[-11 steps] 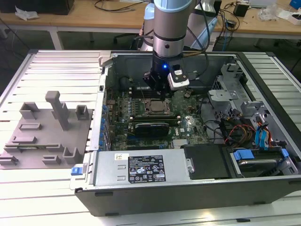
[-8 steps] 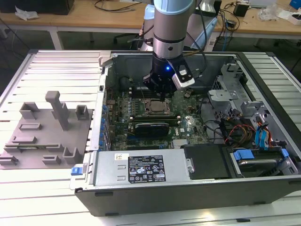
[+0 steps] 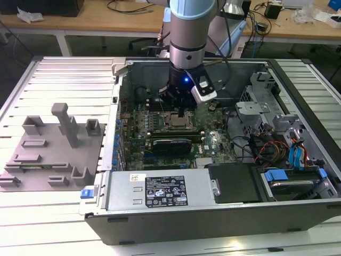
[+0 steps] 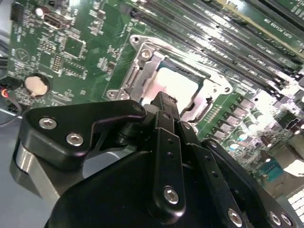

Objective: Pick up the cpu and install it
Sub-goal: 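Close the cpu cover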

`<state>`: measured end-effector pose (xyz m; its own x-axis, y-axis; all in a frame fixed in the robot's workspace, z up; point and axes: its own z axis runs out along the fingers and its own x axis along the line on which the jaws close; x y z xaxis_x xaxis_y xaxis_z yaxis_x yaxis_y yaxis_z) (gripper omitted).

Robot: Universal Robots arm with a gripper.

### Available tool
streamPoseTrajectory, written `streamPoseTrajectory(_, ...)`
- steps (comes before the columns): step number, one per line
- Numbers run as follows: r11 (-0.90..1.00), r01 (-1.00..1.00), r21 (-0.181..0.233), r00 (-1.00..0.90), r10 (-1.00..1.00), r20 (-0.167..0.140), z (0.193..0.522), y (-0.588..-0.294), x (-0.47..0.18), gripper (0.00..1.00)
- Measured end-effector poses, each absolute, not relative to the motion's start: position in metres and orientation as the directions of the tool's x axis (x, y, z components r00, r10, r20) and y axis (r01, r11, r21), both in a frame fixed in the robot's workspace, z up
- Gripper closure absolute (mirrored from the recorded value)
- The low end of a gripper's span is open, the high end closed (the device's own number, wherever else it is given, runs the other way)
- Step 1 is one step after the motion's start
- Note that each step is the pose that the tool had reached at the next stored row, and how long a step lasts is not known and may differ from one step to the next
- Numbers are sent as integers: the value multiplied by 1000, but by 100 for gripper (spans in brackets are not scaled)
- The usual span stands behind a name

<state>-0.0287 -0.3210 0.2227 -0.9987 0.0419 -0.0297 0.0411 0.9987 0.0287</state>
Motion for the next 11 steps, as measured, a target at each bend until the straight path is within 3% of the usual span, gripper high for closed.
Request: streamPoseTrajectory(11,999,41,29,-999,42,-31,210,-322,-60,89)
